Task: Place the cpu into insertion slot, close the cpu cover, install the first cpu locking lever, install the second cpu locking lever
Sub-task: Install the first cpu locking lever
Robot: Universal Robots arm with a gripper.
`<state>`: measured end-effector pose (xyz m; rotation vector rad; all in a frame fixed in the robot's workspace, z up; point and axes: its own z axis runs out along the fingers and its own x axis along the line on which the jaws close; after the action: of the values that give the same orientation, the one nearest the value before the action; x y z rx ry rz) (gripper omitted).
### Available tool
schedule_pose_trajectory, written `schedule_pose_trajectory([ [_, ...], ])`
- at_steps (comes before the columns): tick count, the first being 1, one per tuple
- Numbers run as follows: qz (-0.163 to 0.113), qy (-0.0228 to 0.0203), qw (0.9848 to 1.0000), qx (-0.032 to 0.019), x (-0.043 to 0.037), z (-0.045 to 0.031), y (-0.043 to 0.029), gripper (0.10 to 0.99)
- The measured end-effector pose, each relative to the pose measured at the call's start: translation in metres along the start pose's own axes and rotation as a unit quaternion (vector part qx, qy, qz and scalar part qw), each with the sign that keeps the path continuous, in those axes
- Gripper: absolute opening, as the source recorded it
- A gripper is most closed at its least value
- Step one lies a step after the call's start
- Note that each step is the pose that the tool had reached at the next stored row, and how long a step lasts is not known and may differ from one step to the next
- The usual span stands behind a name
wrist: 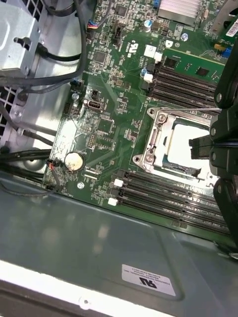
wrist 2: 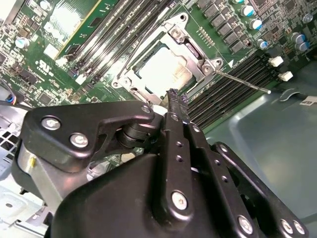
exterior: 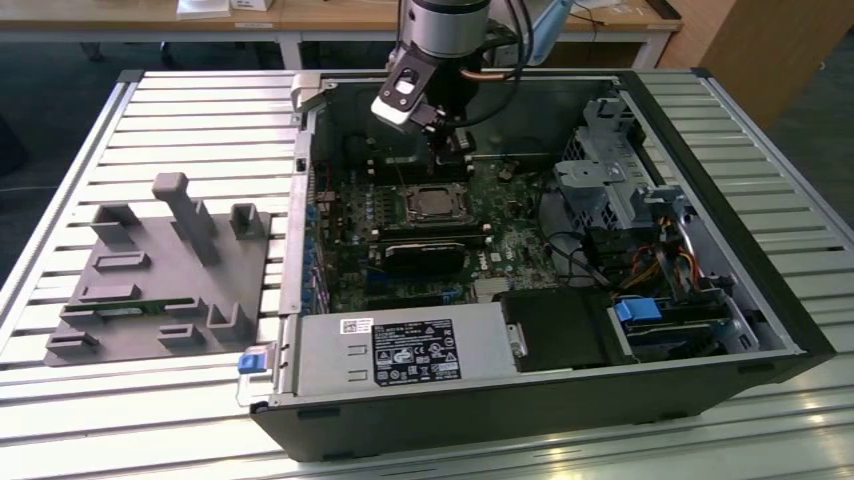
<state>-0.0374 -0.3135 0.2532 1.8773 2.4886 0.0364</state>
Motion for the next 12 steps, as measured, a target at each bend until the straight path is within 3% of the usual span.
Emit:
schedule_pose_trajectory([
  [12,-0.031,0.0010,0.9995,-0.0003,0.0000,0.0000,0.0000,0.118],
])
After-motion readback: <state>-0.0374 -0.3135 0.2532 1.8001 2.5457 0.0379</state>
